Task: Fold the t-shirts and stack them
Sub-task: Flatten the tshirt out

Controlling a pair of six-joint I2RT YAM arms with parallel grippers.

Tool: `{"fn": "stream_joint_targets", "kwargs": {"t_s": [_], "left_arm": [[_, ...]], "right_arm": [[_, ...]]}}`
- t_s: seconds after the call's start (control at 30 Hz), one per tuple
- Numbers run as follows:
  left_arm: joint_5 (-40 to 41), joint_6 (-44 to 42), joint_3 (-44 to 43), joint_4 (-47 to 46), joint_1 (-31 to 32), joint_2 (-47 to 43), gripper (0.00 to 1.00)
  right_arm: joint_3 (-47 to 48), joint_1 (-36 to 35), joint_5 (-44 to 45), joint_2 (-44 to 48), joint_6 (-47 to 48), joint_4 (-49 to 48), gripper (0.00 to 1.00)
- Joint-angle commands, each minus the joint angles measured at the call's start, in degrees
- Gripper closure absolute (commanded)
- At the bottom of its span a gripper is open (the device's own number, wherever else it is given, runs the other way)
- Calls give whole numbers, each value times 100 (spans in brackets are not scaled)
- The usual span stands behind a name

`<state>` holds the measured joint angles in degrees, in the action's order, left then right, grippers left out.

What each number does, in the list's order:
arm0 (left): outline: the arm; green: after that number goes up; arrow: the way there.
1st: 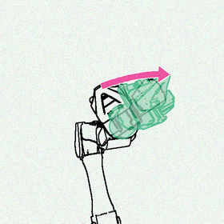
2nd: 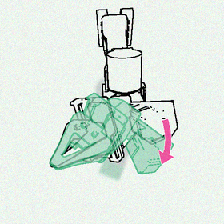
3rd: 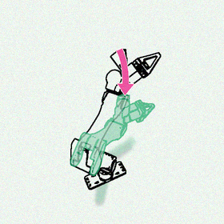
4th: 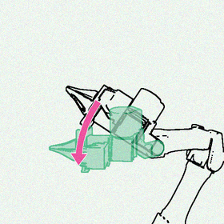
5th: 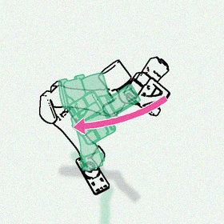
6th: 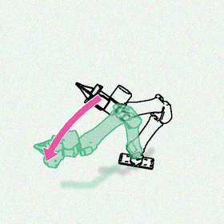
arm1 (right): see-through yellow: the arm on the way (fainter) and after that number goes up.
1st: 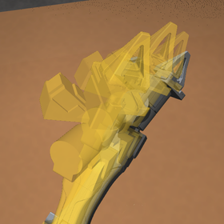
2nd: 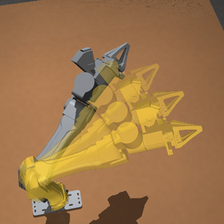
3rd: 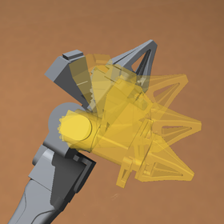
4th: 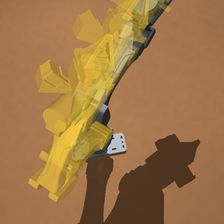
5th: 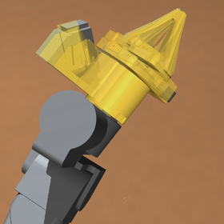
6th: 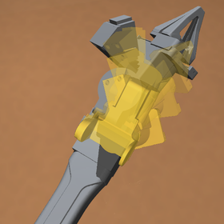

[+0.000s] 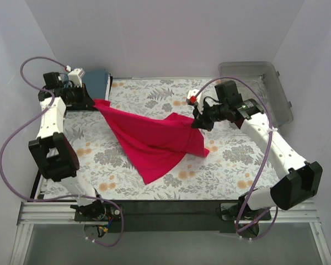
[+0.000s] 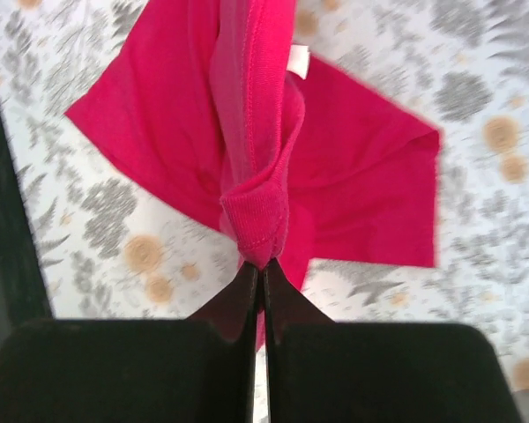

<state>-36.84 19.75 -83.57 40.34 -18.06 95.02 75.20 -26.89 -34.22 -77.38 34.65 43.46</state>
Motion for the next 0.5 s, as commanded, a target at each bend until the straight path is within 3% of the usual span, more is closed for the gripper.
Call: {"fn": "stream_joint_targets", "kwargs": {"t_s": [0.0, 0.1, 0.2, 0.3, 0.37, 0.47], "left_arm": [[-410, 974, -2273, -176, 145, 999, 100], [-1419, 2004, -5493, 176, 233, 2026, 100], [-1861, 2786, -5828, -428, 251, 1960, 100], [-2309, 3412, -5032, -1657, 233, 1100, 100], [-2511, 3528, -3715, -2220, 181, 294, 100], [-2732, 2645, -2325, -1674, 84, -516, 100]], "right_arm": [[1650, 316, 152, -530, -90, -40, 99], [3226, 475, 100, -778, -152, 530, 99], [3816, 475, 99, -639, -248, 611, 99], [4055, 475, -40, -278, -275, 576, 99], [3714, 413, -435, 46, -362, 576, 99], [2503, 45, -779, 381, -346, 584, 99]]}}
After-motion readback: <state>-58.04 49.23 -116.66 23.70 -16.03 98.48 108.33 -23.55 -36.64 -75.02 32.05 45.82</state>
